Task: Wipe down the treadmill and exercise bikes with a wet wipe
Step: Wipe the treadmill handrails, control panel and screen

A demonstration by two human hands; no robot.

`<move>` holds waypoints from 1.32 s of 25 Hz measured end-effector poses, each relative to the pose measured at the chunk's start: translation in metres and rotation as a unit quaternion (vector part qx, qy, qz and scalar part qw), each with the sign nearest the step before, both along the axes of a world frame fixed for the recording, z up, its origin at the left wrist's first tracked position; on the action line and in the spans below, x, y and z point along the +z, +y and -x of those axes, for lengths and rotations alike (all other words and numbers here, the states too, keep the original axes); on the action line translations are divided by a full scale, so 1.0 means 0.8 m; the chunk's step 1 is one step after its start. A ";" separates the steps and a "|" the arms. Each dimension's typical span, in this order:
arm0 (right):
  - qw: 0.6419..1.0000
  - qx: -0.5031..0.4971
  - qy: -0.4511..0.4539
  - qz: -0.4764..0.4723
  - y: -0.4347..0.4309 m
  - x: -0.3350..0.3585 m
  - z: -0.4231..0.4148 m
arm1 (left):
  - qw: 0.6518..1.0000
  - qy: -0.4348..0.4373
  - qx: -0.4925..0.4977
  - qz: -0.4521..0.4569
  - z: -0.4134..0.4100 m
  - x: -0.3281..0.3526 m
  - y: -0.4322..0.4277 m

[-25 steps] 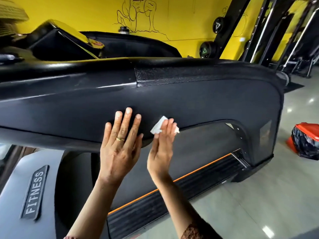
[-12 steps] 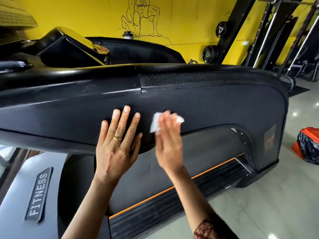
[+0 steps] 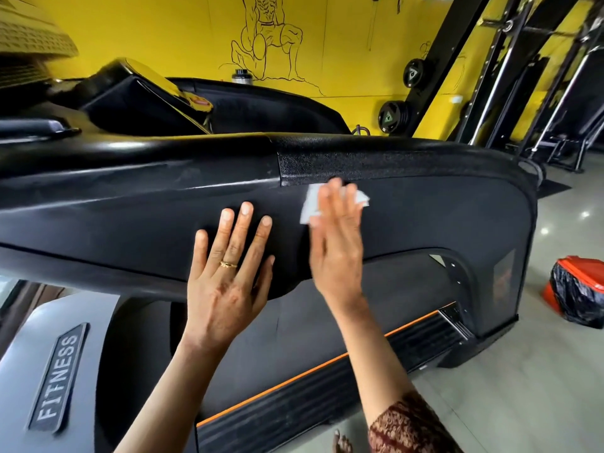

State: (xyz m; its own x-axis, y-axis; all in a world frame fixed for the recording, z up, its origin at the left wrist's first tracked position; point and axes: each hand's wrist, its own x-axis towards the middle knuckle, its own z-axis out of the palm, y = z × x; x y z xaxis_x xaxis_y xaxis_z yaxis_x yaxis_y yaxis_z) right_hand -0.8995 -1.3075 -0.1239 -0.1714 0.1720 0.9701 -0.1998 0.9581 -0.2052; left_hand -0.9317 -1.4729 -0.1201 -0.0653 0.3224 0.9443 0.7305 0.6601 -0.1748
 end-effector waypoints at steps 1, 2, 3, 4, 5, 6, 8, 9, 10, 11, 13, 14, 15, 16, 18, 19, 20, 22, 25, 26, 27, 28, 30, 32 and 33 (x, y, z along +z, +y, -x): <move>0.996 -0.015 0.023 0.087 0.024 0.001 0.000 | 1.000 0.000 -0.002 0.001 -0.001 0.000 0.003; 0.979 -0.020 0.054 0.196 0.043 -0.001 -0.002 | 1.000 0.002 -0.006 0.003 -0.003 -0.001 0.006; 0.954 -0.024 0.077 0.289 0.049 -0.007 -0.005 | 1.000 0.004 -0.010 0.005 -0.004 -0.002 0.012; 0.938 -0.025 0.082 0.336 0.042 -0.012 -0.007 | 1.000 0.004 -0.015 0.007 -0.005 -0.002 0.019; 0.941 -0.018 0.072 0.331 0.029 -0.015 -0.005 | 1.000 0.003 -0.019 0.008 -0.005 0.000 0.026; 0.959 -0.003 0.052 0.280 0.016 -0.016 -0.002 | 1.000 0.002 -0.021 0.006 -0.005 0.001 0.034; 0.995 0.035 0.014 0.097 0.001 -0.010 -0.001 | 1.000 0.005 -0.018 -0.003 -0.005 0.005 0.048; 0.999 0.044 0.002 0.010 0.009 -0.004 -0.001 | 1.000 0.009 -0.015 -0.008 -0.005 0.007 0.054; 0.998 0.042 0.000 -0.048 0.030 -0.003 -0.003 | 1.000 0.012 -0.016 -0.012 -0.005 0.009 0.064; 0.998 0.032 0.007 -0.060 0.059 -0.008 -0.005 | 1.000 0.015 -0.016 -0.014 -0.006 0.009 0.075; 0.995 0.002 0.041 0.090 0.125 -0.026 -0.014 | 1.000 0.019 -0.012 -0.019 -0.010 0.009 0.100; 0.973 -0.014 0.067 0.221 0.152 -0.031 -0.021 | 1.000 0.018 -0.010 -0.023 -0.014 0.007 0.113; 0.941 -0.030 0.084 0.327 0.162 -0.031 -0.026 | 1.000 0.016 -0.009 -0.023 -0.016 0.004 0.124; 0.922 -0.033 0.085 0.377 0.159 -0.029 -0.027 | 1.000 0.014 -0.007 -0.019 -0.019 0.002 0.135; 0.961 0.000 0.049 0.273 0.138 -0.022 -0.021 | 1.000 0.016 0.001 -0.011 -0.021 -0.003 0.157; 0.987 0.032 0.030 0.153 0.125 -0.020 -0.020 | 1.000 0.020 0.006 -0.012 -0.022 -0.005 0.168; 0.997 0.055 0.012 0.044 0.121 -0.017 -0.020 | 1.000 0.022 0.010 -0.015 -0.023 -0.006 0.178; 0.998 0.046 0.010 -0.041 0.155 -0.011 -0.021 | 1.000 0.020 0.013 -0.018 -0.025 -0.005 0.190; 0.975 -0.013 0.076 0.207 0.250 -0.020 -0.029 | 1.000 0.017 0.019 -0.014 -0.029 -0.004 0.204; 0.949 -0.011 0.096 0.301 0.270 -0.019 -0.033 | 0.999 0.016 0.023 -0.015 -0.031 -0.004 0.211; 0.931 -0.011 0.103 0.349 0.273 -0.016 -0.033 | 0.999 0.015 0.025 -0.016 -0.033 -0.005 0.217; 0.934 -0.006 0.099 0.344 0.263 -0.011 -0.030 | 0.999 0.014 0.027 -0.017 -0.034 -0.006 0.225; 0.979 0.030 0.063 0.194 0.225 -0.009 -0.024 | 0.999 0.015 0.031 -0.017 -0.035 -0.006 0.241; 0.998 0.051 0.018 -0.014 0.207 -0.012 -0.030 | 0.999 0.025 0.030 -0.016 -0.035 -0.006 0.256; 0.995 0.044 0.005 -0.085 0.223 -0.014 -0.032 | 0.999 0.028 0.028 -0.014 -0.035 -0.007 0.263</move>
State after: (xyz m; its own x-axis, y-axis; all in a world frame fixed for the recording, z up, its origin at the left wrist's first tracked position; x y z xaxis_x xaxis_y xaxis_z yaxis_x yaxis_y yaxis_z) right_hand -0.8737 -1.1294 -0.1353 -0.1679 -0.0091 0.9858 -0.2851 0.9577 -0.0397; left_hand -0.9038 -1.2628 -0.1257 -0.0294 0.2929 0.9557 0.6824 0.7045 -0.1949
